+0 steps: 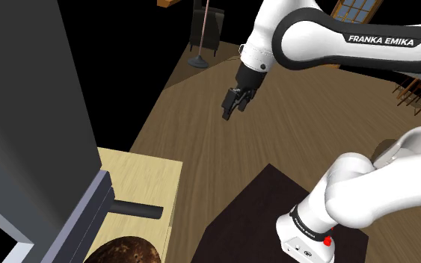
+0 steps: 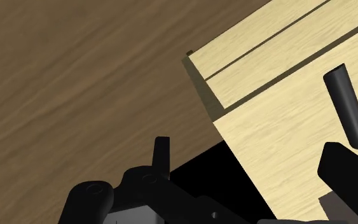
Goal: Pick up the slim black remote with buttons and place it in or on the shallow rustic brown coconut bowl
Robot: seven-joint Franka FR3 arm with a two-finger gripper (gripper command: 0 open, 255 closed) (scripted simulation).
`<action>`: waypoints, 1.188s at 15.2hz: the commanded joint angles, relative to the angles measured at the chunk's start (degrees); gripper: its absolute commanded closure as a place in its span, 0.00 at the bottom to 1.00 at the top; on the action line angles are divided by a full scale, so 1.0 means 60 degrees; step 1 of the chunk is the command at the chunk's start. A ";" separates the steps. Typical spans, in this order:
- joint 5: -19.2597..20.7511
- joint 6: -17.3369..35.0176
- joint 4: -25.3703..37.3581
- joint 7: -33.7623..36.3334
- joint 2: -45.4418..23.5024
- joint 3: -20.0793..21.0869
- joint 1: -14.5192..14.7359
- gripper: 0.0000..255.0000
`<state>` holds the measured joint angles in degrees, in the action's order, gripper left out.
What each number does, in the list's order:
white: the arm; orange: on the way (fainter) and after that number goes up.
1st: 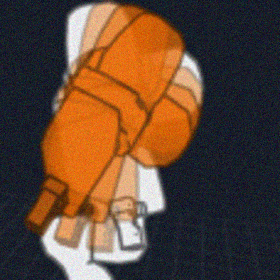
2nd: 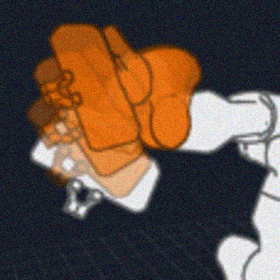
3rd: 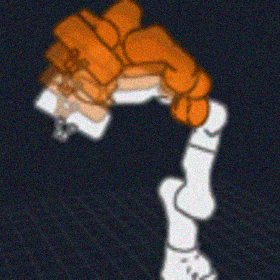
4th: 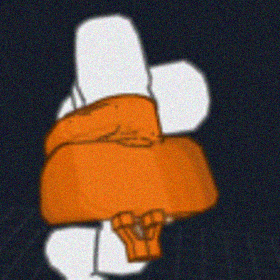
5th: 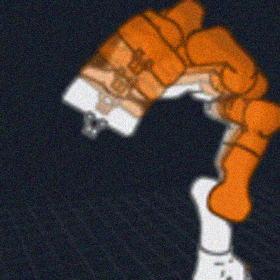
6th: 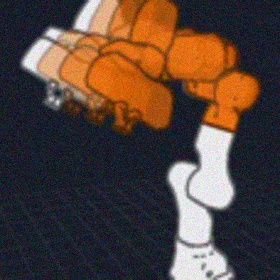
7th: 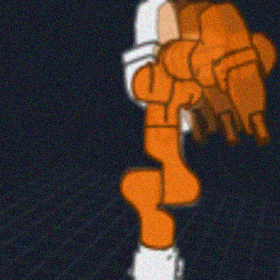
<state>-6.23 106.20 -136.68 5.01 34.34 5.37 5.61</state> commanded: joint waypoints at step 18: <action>0.0066 0.3620 0.1221 -0.0038 -0.5243 0.1988 0.1472 0.00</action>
<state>-6.22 126.64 -129.79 4.47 4.73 16.58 13.90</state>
